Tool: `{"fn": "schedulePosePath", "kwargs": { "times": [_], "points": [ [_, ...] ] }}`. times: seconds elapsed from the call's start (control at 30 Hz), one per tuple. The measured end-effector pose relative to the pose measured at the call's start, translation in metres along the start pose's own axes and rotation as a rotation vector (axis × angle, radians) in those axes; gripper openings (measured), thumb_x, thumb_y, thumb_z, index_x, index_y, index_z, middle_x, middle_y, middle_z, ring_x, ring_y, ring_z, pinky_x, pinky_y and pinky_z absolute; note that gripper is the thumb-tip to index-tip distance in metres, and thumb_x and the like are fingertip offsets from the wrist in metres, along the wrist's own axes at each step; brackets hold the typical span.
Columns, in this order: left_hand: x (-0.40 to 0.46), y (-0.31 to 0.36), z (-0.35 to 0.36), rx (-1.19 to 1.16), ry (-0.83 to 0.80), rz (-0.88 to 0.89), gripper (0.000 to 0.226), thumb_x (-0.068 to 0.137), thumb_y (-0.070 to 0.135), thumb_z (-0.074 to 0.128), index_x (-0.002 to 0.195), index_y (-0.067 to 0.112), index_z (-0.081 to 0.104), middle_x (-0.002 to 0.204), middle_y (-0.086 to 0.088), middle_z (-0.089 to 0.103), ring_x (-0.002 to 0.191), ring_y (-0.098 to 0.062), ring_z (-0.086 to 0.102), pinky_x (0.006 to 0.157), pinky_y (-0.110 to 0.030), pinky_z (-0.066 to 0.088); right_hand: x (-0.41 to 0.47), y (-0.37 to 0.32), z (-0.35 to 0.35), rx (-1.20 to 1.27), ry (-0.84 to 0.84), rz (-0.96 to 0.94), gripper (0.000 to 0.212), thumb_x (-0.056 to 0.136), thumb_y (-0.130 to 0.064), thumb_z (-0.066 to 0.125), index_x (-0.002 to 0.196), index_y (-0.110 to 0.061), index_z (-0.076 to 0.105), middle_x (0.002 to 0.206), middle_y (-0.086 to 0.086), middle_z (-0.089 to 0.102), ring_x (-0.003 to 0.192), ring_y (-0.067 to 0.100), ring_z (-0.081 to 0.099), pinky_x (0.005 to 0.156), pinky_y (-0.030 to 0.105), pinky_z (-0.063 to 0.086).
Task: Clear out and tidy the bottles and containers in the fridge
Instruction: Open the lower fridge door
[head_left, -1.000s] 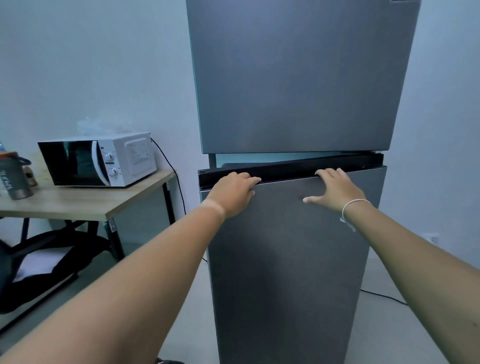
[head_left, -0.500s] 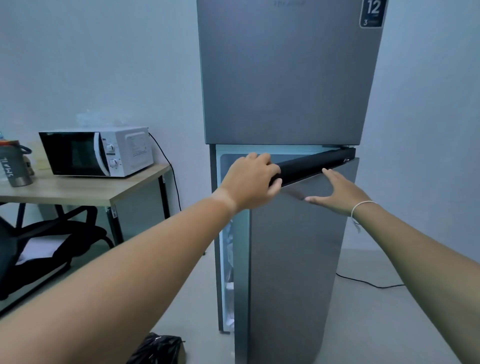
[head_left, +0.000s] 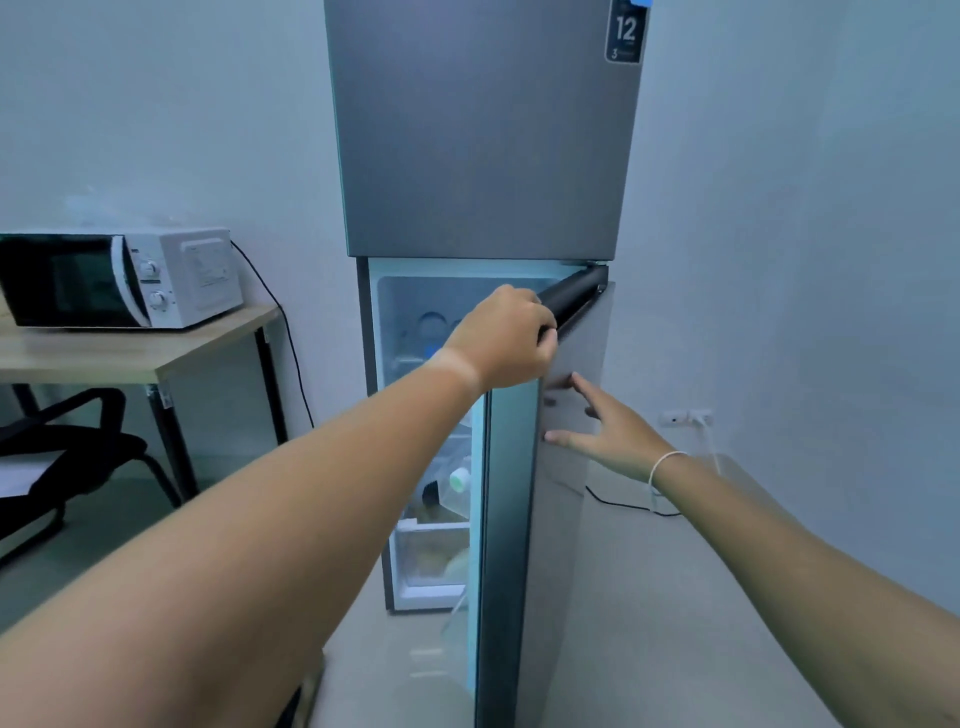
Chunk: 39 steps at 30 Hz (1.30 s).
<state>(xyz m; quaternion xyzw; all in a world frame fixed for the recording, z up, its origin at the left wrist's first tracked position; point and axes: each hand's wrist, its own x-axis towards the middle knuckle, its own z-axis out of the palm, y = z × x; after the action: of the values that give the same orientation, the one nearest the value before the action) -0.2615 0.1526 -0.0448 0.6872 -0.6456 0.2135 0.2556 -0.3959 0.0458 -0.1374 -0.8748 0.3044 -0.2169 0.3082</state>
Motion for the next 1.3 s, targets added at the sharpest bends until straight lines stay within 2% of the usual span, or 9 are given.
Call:
{"fn": "schedulePosePath", "kwargs": {
  "times": [0.13,0.2,0.3,0.43,0.57,0.73,0.87,1.07,1.3],
  "points": [
    [0.003,0.035,0.006,-0.035,0.002,0.017,0.036,0.082,0.022,0.04,0.092,0.008,0.072,0.091,-0.01,0.069,0.09,-0.028,0.057,0.075,-0.037,0.05,-0.038,0.016,-0.008,0.127,0.016,-0.009,0.083,0.077,-0.052,0.065,0.147,-0.03,0.025,0.144,-0.018,0.038,0.131,0.014,0.043,0.108,0.031,0.037],
    [0.006,0.056,0.008,-0.056,0.003,0.031,0.034,0.084,0.022,0.044,0.101,0.008,0.069,0.093,-0.01,0.069,0.091,-0.028,0.059,0.076,-0.036,0.049,-0.054,0.02,-0.011,0.23,0.043,0.013,0.071,0.082,-0.041,0.065,0.144,-0.03,0.031,0.127,-0.021,0.044,0.119,0.013,0.048,0.097,0.024,0.038],
    [0.013,0.084,0.017,-0.094,0.007,0.041,0.034,0.085,0.025,0.049,0.11,0.008,0.064,0.098,-0.01,0.07,0.096,-0.029,0.06,0.072,-0.029,0.043,-0.068,0.029,-0.015,0.329,0.116,0.051,0.051,0.082,-0.035,0.068,0.125,-0.039,0.041,0.12,-0.015,0.054,0.104,0.012,0.061,0.08,0.017,0.044],
    [0.023,0.121,0.03,-0.133,-0.058,0.073,0.044,0.086,0.027,0.049,0.126,0.008,0.054,0.116,-0.012,0.067,0.113,-0.029,0.055,0.084,-0.03,0.042,-0.084,0.048,-0.028,0.396,0.248,0.097,0.059,0.076,-0.033,0.075,0.126,-0.032,0.043,0.105,-0.018,0.059,0.092,-0.001,0.058,0.072,0.01,0.042],
    [0.028,0.145,0.043,-0.182,-0.125,0.174,0.054,0.091,0.024,0.047,0.142,0.008,0.037,0.142,-0.009,0.049,0.133,-0.024,0.042,0.106,-0.027,0.032,-0.097,0.073,-0.047,0.375,0.377,0.18,0.068,0.074,-0.036,0.075,0.132,-0.023,0.042,0.117,-0.009,0.059,0.107,0.012,0.056,0.085,0.021,0.042],
    [0.021,0.149,0.072,-0.232,-0.132,0.167,0.062,0.093,0.028,0.046,0.149,0.015,0.022,0.157,-0.004,0.025,0.143,-0.02,0.028,0.114,-0.029,0.025,-0.11,0.106,-0.072,0.259,0.448,0.278,0.057,0.078,-0.039,0.07,0.124,-0.013,0.047,0.123,-0.002,0.056,0.114,0.02,0.051,0.09,0.028,0.041],
    [0.012,0.134,0.095,-0.163,-0.247,0.086,0.06,0.094,0.033,0.042,0.149,0.018,0.024,0.156,-0.007,0.029,0.143,-0.023,0.029,0.116,-0.036,0.028,-0.114,0.132,-0.089,0.273,0.503,0.329,0.07,0.078,-0.039,0.069,0.137,-0.015,0.041,0.137,0.006,0.053,0.125,0.025,0.051,0.105,0.04,0.043],
    [0.013,0.12,0.122,-0.079,-0.431,0.029,0.055,0.095,0.035,0.041,0.147,0.019,0.03,0.155,-0.004,0.031,0.143,-0.023,0.029,0.116,-0.039,0.027,-0.112,0.157,-0.111,0.265,0.539,0.408,0.068,0.083,-0.034,0.065,0.141,-0.014,0.037,0.143,0.009,0.047,0.129,0.026,0.048,0.109,0.042,0.04],
    [0.021,0.129,0.139,-0.176,-0.389,0.051,0.048,0.097,0.028,0.038,0.144,0.02,0.035,0.153,-0.002,0.035,0.139,-0.023,0.036,0.112,-0.035,0.03,-0.107,0.174,-0.119,0.265,0.581,0.431,0.064,0.087,-0.029,0.061,0.144,-0.015,0.034,0.148,0.007,0.043,0.131,0.026,0.047,0.11,0.042,0.039]
  ]
}}
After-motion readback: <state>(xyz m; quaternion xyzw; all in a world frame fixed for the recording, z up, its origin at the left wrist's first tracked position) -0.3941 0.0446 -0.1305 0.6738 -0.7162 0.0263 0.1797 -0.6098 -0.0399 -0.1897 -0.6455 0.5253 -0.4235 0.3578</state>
